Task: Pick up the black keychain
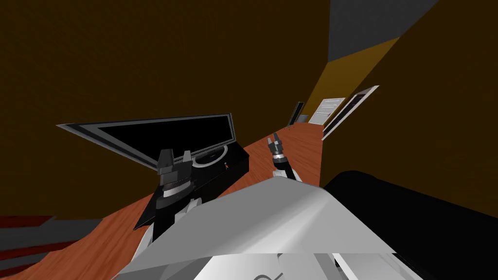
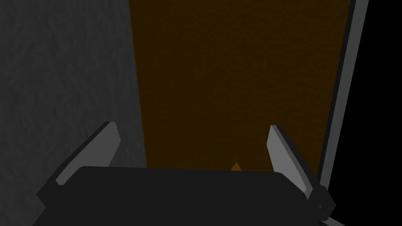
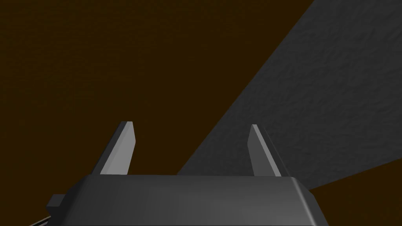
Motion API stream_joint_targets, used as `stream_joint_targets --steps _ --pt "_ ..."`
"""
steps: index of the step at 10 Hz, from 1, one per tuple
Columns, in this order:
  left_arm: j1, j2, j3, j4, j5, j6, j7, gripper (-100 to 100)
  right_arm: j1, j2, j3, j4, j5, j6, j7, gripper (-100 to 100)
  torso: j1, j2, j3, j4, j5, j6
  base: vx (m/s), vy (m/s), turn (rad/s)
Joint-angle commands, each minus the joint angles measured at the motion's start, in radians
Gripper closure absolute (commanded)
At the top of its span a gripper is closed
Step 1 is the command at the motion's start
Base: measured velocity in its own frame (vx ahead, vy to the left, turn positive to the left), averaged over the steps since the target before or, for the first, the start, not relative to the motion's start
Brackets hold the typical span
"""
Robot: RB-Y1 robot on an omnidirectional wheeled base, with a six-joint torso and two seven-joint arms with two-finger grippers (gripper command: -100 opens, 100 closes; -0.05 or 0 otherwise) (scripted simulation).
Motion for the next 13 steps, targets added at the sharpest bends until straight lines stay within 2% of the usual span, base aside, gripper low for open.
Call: stream_joint_targets --steps 1,5,9,10,12,13 --pt "-0.003 0.023 0.007 0.024 0.009 0.035 -0.024 -100 0.000 0.000 0.000 0.000 0.000 0.000 0.000 0 0.000 0.000 0.000 0.000 0.000 0.000 0.012 -0.002 -0.210" --pt "-0.009 0.056 0.026 0.081 0.029 0.120 -0.080 -100 0.000 0.000 0.000 0.000 0.000 0.000 0.000 0 0.001 -0.002 -0.001 0.000 0.000 0.000 0.021 0.008 -0.177" --pt "-0.018 0.085 0.052 0.168 0.059 0.239 -0.163 -100 0.000 0.000 0.000 0.000 0.000 0.000 0.000 0 0.001 -0.002 -0.001 0.000 0.000 0.000 0.026 0.010 -0.238" --pt "-0.018 0.085 0.052 0.168 0.059 0.244 -0.163 -100 0.000 0.000 0.000 0.000 0.000 0.000 0.000 0 0.001 -0.002 -0.001 -0.001 0.000 0.000 0.020 0.013 -0.068" --pt "-0.025 0.099 0.067 0.221 0.076 0.311 -0.211 -100 0.000 0.000 0.000 0.000 0.000 0.000 0.000 0 0.001 -0.002 -0.001 0.000 0.000 0.000 0.022 0.011 -0.217" --pt "-0.025 0.099 0.067 0.221 0.076 0.317 -0.211 -100 0.000 0.000 0.000 0.000 0.000 0.000 0.000 0 0.001 -0.002 -0.001 0.000 0.000 0.000 0.018 0.013 -0.119"
